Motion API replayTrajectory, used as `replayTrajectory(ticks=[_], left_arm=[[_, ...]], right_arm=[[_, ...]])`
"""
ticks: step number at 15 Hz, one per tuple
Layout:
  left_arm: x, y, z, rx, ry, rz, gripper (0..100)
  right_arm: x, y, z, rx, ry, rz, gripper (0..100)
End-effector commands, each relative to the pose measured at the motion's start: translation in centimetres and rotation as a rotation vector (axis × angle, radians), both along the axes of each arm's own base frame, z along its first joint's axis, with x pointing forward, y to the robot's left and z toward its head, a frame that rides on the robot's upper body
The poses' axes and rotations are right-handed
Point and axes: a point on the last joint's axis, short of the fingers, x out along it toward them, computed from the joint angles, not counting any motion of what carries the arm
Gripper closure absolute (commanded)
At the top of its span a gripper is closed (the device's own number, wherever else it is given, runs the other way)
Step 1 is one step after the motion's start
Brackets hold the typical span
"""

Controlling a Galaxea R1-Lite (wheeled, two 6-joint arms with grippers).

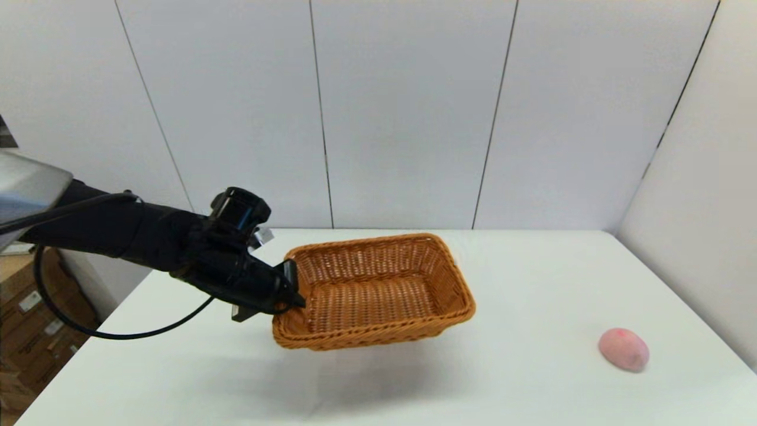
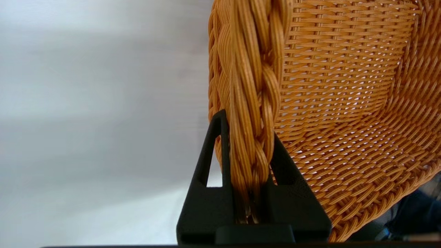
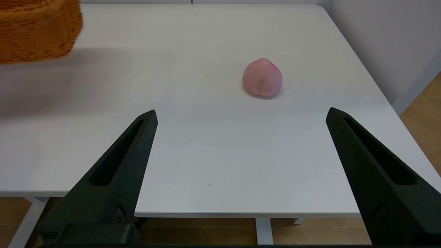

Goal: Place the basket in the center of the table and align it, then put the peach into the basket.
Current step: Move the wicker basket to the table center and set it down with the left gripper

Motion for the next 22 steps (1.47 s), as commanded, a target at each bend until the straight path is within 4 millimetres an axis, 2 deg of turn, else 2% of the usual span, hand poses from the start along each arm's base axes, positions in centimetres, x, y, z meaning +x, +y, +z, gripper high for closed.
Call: replayTrajectory(ticks=[1,5,7,8,11,13,15,17,19,21,22], left_arm=[[0.0,-3.5,-2.7,0.027,0.062,-0.09,100],[-0.3,-5.5,-4.0,0.046,0.085,-0.144,100],[-0.4,-5.8,-4.3,0.052,0.09,-0.152,100],[-0.4,-5.9,-4.4,0.059,0.09,-0.15,0],[-0.3,-5.8,-4.3,0.077,0.072,-0.143,0],[-0.3,-5.5,-2.8,0.067,0.025,-0.142,0],[-0.2,-4.1,-0.4,0.109,-0.058,-0.133,0],[-0.6,-1.6,3.0,0.153,-0.126,-0.112,0],[-1.8,1.9,6.5,0.183,-0.194,-0.081,0],[-4.6,5.5,9.6,0.29,-0.237,-0.041,0],[-7.3,7.6,11.3,0.341,-0.244,0.005,0]], right_arm=[[0.0,0.0,0.0,0.0,0.002,0.0,0],[0.0,0.0,0.0,0.0,0.002,0.0,0],[0.0,0.0,0.0,0.0,0.002,0.0,0],[0.0,0.0,0.0,0.0,0.002,0.0,0],[0.0,0.0,0.0,0.0,0.002,0.0,0],[0.0,0.0,0.0,0.0,0.002,0.0,0],[0.0,0.0,0.0,-0.001,0.002,-0.001,0],[0.0,0.0,0.0,0.001,0.001,-0.001,0],[0.0,0.0,0.0,0.001,0.001,-0.001,0],[0.0,0.0,0.0,-0.001,0.002,-0.001,0],[0.0,0.0,0.0,-0.001,0.002,-0.001,0]])
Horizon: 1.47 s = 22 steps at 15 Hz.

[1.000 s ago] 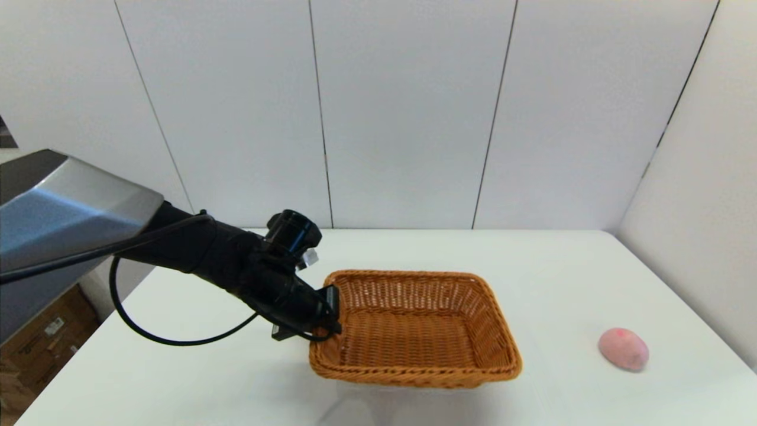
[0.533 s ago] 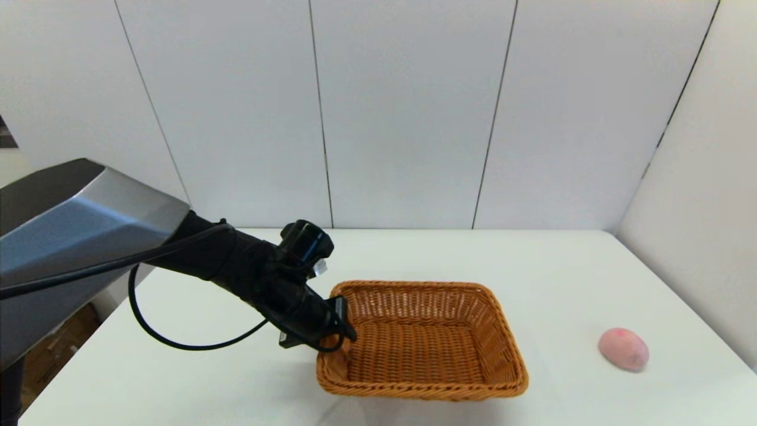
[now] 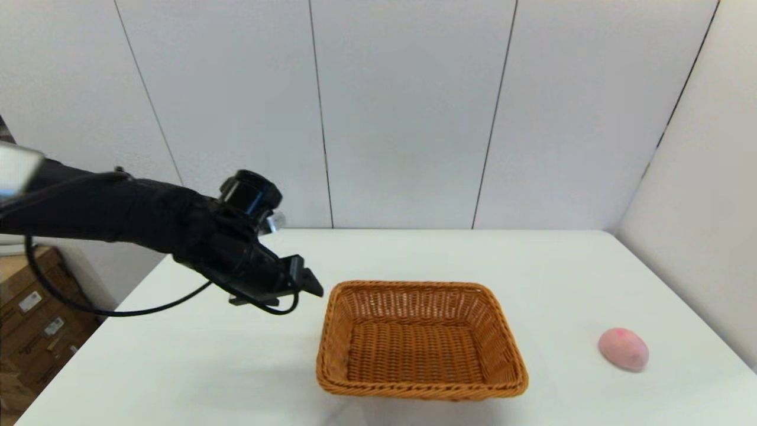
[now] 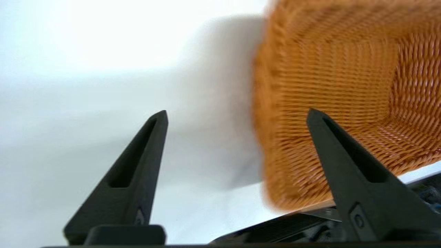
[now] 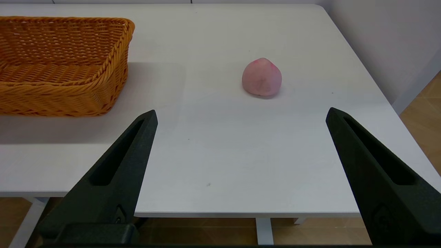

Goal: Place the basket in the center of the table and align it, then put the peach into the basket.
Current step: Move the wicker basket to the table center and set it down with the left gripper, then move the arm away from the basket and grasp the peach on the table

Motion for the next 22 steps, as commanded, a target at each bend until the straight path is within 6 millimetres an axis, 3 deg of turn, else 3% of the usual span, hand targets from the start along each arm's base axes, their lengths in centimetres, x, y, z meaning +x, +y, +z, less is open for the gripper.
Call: replayTrajectory(ticks=[1,4,6,9,12,17,22], left_arm=[[-9.0,8.1,8.1,0.141,-0.155,0.129,0],[-17.6,9.6,8.9,0.122,-0.284,0.164,0],[-23.1,10.4,7.7,0.117,-0.37,0.182,0],[-28.5,11.4,4.2,0.186,-0.444,0.258,0],[-32.3,12.2,1.2,0.257,-0.495,0.346,0],[-35.3,11.6,-2.1,0.387,-0.538,0.435,0],[-32.5,11.8,-3.7,0.43,-0.743,0.359,0]], right_arm=[[0.0,0.0,0.0,-0.001,0.002,0.002,0],[0.0,0.0,0.0,-0.002,0.002,0.0,0],[0.0,0.0,0.0,-0.002,0.002,0.0,0],[0.0,0.0,0.0,-0.002,0.002,0.0,0],[0.0,0.0,0.0,-0.002,0.0,0.0,0],[0.0,0.0,0.0,0.0,0.0,0.0,0],[0.0,0.0,0.0,0.0,0.0,0.0,0]])
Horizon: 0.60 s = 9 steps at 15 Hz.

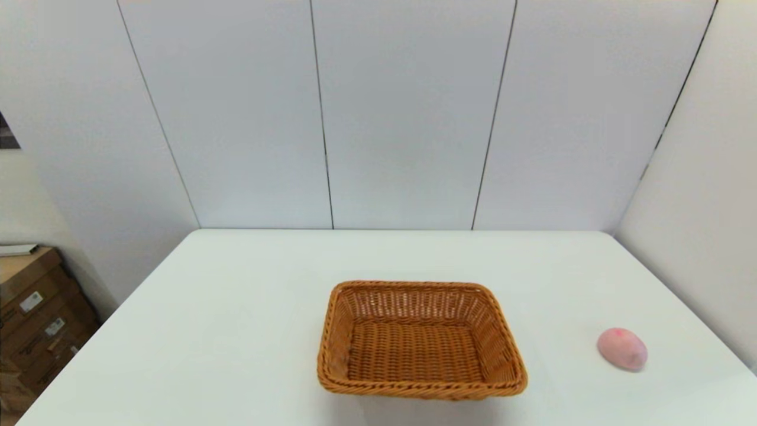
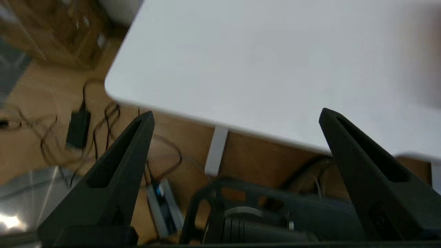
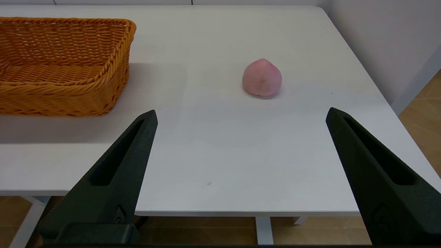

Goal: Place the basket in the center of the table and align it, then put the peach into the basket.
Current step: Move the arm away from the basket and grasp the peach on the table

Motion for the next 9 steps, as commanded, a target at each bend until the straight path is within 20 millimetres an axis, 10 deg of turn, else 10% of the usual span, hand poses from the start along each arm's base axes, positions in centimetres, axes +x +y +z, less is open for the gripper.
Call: replayTrajectory(ticks=[1,9], left_arm=[[1.8,0.0,-2.1,0.108,-0.138,-0.093,0],[2.8,-0.2,-5.1,0.08,-0.227,-0.231,0]], right_arm=[[0.0,0.0,0.0,-0.001,0.001,0.0,0],[0.0,0.0,0.0,-0.001,0.002,0.0,0]])
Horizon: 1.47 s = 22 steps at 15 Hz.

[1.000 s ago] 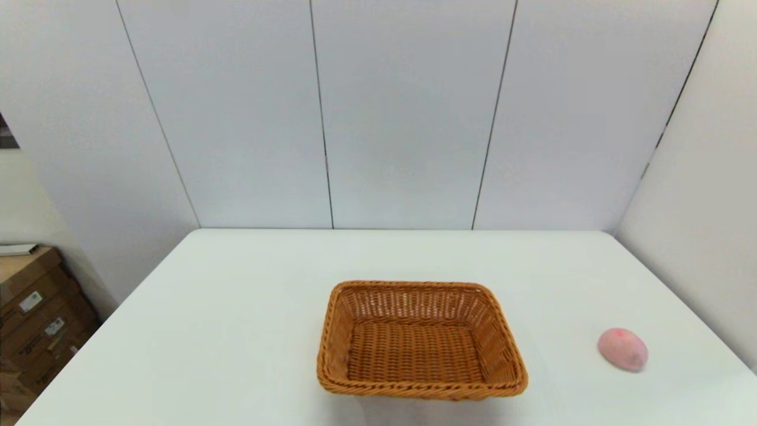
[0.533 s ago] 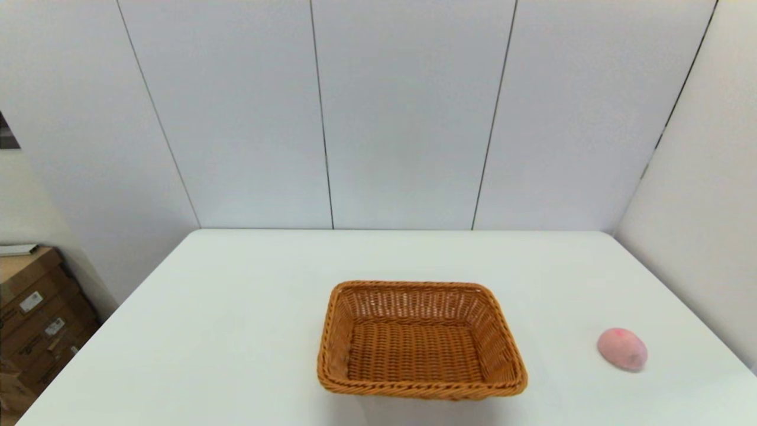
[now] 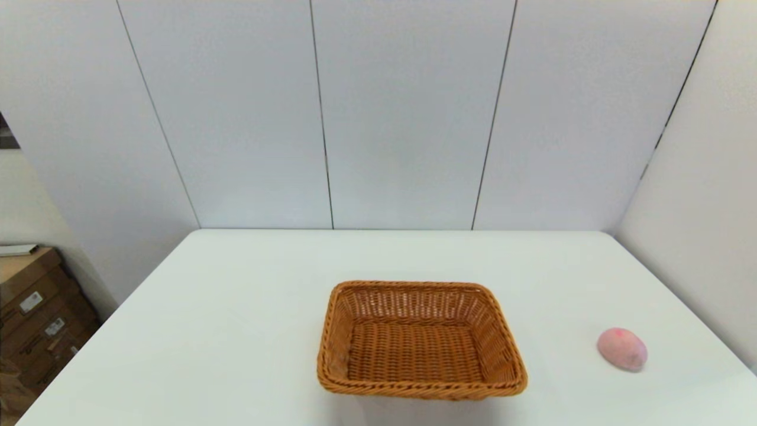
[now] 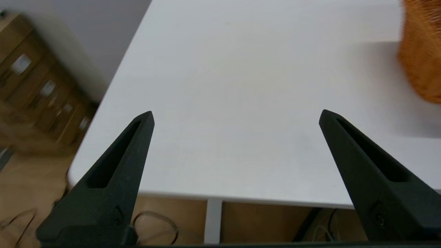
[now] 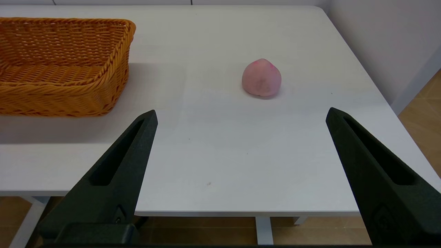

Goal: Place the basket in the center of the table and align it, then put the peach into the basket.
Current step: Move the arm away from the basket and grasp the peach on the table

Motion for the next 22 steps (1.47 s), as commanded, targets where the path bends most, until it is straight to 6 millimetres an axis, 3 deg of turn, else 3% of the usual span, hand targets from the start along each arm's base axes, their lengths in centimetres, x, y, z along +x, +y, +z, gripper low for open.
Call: replayTrajectory(ticks=[1,6,9,10,12,14,17,20,22], left_arm=[[-0.3,0.0,-1.3,0.004,-0.037,-0.078,0],[-1.9,0.0,-1.7,0.008,-0.245,-0.095,0],[-1.9,0.1,-1.7,-0.023,-0.242,-0.073,0],[-1.9,0.1,-1.7,-0.051,-0.243,-0.058,0],[-1.9,0.1,-1.7,-0.078,-0.245,-0.034,0],[-1.9,0.1,-1.7,-0.076,-0.245,-0.031,0],[-1.9,0.1,-1.7,-0.08,-0.245,-0.03,0],[-1.9,0.1,-1.7,-0.08,-0.245,-0.03,0],[-1.9,0.1,-1.6,-0.08,-0.247,-0.03,0]], right_arm=[[0.0,0.0,0.0,0.0,0.001,0.001,0],[0.0,0.0,-0.1,-0.001,0.003,0.001,0],[0.0,0.0,0.0,0.0,0.0,0.001,0],[-0.1,0.0,0.5,-0.006,-0.009,0.0,0],[0.3,0.0,4.7,-0.002,0.009,-0.004,0],[3.5,0.0,9.3,-0.004,0.124,-0.023,0],[11.4,-0.8,14.0,0.011,0.333,-0.115,0],[19.5,-1.9,14.1,0.034,0.517,-0.181,0],[23.6,-2.4,12.6,0.079,0.617,-0.208,0]])
